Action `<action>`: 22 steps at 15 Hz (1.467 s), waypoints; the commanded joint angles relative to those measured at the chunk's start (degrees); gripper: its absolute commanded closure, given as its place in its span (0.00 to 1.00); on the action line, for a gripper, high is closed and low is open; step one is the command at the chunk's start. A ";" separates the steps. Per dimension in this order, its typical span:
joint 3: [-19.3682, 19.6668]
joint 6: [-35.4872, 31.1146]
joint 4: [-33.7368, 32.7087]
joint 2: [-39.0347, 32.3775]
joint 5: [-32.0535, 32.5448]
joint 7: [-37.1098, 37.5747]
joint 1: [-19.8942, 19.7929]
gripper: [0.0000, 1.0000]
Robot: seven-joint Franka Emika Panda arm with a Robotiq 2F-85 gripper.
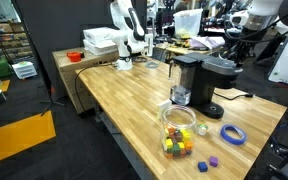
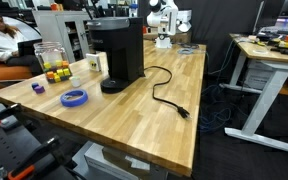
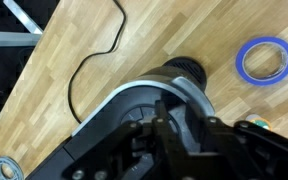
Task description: Close the water reservoir lid on the Keurig machine
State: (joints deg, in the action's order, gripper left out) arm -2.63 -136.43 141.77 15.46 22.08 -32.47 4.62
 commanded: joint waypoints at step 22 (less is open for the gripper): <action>-0.11 2.23 -4.34 5.54 0.85 2.12 1.24 0.00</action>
State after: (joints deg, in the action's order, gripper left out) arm -3.14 -134.43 137.56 21.02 22.78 -30.46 5.37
